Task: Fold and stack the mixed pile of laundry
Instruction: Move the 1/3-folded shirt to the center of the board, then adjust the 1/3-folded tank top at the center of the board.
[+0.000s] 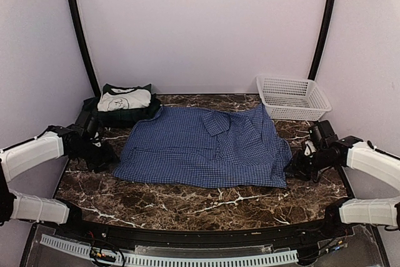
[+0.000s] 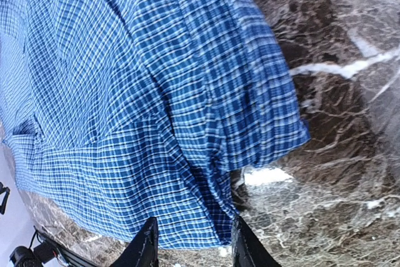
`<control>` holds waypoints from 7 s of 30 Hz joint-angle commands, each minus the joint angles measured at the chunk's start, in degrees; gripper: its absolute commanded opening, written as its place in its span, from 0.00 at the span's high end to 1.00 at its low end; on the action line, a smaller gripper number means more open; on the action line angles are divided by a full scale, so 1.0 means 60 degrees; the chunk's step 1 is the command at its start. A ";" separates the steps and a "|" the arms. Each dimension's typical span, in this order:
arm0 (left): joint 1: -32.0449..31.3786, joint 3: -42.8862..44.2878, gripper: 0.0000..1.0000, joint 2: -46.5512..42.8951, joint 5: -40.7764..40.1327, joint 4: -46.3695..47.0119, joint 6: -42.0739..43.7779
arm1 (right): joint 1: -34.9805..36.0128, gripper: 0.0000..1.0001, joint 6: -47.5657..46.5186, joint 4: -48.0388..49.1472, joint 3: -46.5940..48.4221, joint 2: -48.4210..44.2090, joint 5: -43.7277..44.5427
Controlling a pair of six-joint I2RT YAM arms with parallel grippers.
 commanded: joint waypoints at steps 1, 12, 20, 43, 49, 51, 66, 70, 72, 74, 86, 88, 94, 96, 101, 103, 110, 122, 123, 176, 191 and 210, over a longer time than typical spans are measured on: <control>-0.0301 -0.0206 0.48 -0.0356 0.0798 -0.0095 0.0240 | 0.0267 0.63 -0.0057 0.0375 -0.0033 0.0434 -0.0579; -0.0988 -0.0598 0.53 0.0549 0.1112 0.0648 0.0213 | 0.0407 0.59 -0.0499 0.0441 0.0615 0.2132 -0.0664; -0.0988 -0.0524 0.56 0.1426 0.0843 0.1119 0.0248 | 0.0408 0.63 -0.0967 0.0339 0.0881 0.2774 -0.0813; -0.0962 -0.0148 0.49 0.1447 -0.0024 0.0719 0.0135 | 0.0379 0.64 -0.0626 -0.1718 0.1357 0.2798 -0.1390; -0.0959 -0.0127 0.49 0.1823 0.0061 0.0960 0.0064 | 0.0480 0.66 -0.0387 -0.1345 0.1240 0.3027 -0.1076; -0.0928 -0.0082 0.49 0.1915 0.0024 0.0971 0.0140 | 0.0510 0.67 -0.0479 -0.1287 0.1301 0.3195 -0.0969; -0.0871 -0.0037 0.70 0.2088 0.0237 0.1239 0.0680 | 0.0511 1.00 -0.0627 -0.1347 0.1617 0.3416 -0.1151; -0.0871 -0.0174 0.92 0.1843 -0.0005 0.1026 0.0385 | 0.0496 1.00 -0.0427 -0.1545 0.1689 0.3078 -0.0827; -0.0860 -0.0189 0.99 0.1756 -0.0318 0.0800 0.0200 | 0.0472 1.00 -0.0378 -0.1680 0.1719 0.3012 -0.0627; -0.0808 -0.0160 1.00 0.1698 -0.0641 0.0495 0.0047 | 0.0404 1.00 -0.0340 -0.1815 0.1694 0.2978 -0.0463; -0.0666 0.0032 0.99 0.1388 -0.1175 -0.0679 -0.0393 | 0.0044 1.00 -0.0513 -0.2859 0.1848 0.2270 0.0210; -0.0673 0.0060 0.98 0.1401 -0.0653 -0.0719 -0.0369 | 0.0050 1.00 -0.0554 -0.3052 0.1860 0.2270 0.0115; -0.1018 -0.0160 0.80 0.0862 0.0506 -0.0745 -0.0435 | 0.0057 0.93 -0.1410 -0.3096 0.2480 0.1901 -0.0415; -0.1128 0.0147 0.73 0.0726 0.0252 -0.1075 -0.0433 | 0.0071 0.73 -0.1806 -0.2924 0.3065 0.1868 -0.0603; -0.1135 0.1254 0.42 -0.0497 -0.1258 -0.1679 0.0170 | 0.0326 0.54 -0.2487 -0.1622 0.3947 0.2272 -0.1494; -0.1128 0.1758 0.36 -0.0319 -0.1337 -0.1373 0.0748 | 0.0595 0.51 -0.2495 -0.0793 0.4094 0.2669 -0.2045; -0.1119 0.2569 0.34 0.2027 0.0142 0.0182 0.1938 | 0.1526 0.47 -0.3269 0.0420 0.5090 0.5085 -0.2236; -0.2075 0.1716 0.39 0.3997 0.0821 0.1329 0.1518 | 0.1208 0.49 -0.2878 0.0922 0.3792 0.6752 -0.2108; -0.2154 0.1531 0.39 0.4015 0.0908 0.1384 0.1399 | 0.1129 0.48 -0.2813 0.0860 0.3655 0.6742 -0.2073; -0.1585 0.3804 0.07 0.2673 0.2392 0.2194 0.2206 | 0.3086 0.43 -1.2217 -0.1129 1.4676 1.2530 0.1314; -0.1452 0.3690 0.01 0.2605 0.2373 0.2648 0.2364 | 0.3127 1.00 -1.0902 -0.0133 1.4626 1.1551 0.2665; -0.1677 0.3395 0.01 0.2569 0.2210 0.4070 0.1997 | 0.3681 1.00 -0.6555 0.1438 1.1023 0.7314 0.1108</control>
